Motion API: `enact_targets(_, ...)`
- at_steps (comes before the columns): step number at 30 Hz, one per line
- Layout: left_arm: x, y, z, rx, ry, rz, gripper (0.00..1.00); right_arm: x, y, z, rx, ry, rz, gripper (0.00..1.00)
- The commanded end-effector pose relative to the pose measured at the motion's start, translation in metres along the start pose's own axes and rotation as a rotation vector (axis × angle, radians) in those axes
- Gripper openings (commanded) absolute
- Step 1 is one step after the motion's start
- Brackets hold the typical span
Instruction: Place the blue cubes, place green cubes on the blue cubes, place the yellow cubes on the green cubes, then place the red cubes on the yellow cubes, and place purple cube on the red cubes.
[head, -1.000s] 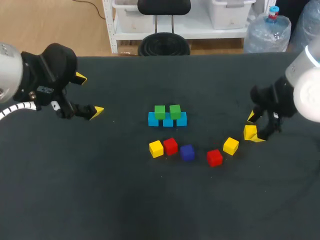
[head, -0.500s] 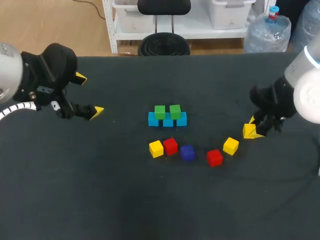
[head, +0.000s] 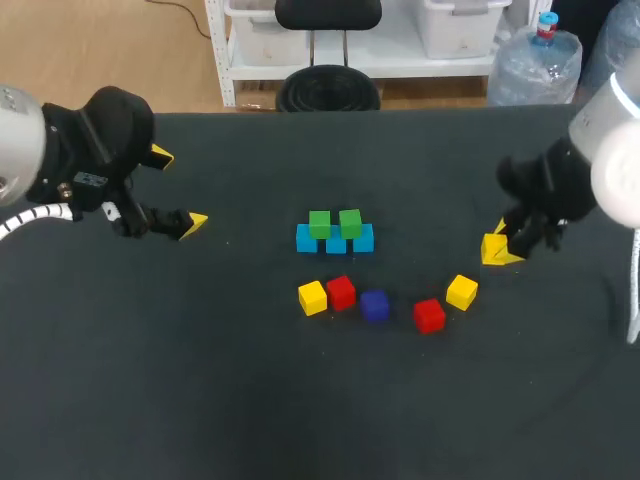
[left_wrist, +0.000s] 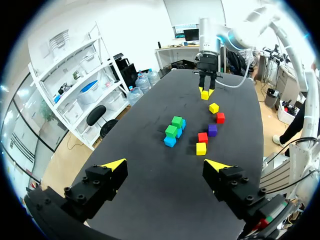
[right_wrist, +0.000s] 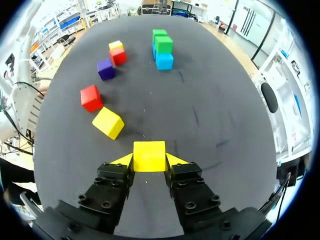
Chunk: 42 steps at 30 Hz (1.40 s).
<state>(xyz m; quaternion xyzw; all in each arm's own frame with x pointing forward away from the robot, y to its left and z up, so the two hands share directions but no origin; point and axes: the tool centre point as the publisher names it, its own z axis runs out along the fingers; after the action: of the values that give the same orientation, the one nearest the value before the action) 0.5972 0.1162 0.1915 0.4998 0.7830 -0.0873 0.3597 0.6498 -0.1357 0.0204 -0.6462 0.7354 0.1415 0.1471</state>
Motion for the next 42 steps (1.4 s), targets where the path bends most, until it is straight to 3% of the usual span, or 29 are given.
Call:
enact_targets(1,0.001,0.001,0.000,0.002,-0.004,0.002,1.00,-0.012,0.002,-0.017,-0.008,0.010,0.001,0.00)
enact_targets(11,0.001,0.001,0.000,0.002,-0.004,0.002,1.00,-0.051,-0.007,-0.030,0.024,-0.027,0.034,0.00)
enact_targets(19,0.001,0.001,0.000,0.002,-0.004,0.002,1.00,-0.082,-0.016,-0.022,0.027,-0.072,0.075,0.00)
enact_targets(42,0.001,0.001,0.000,0.002,-0.004,0.002,1.00,-0.178,-0.031,0.010,0.023,-0.104,-0.028,0.00)
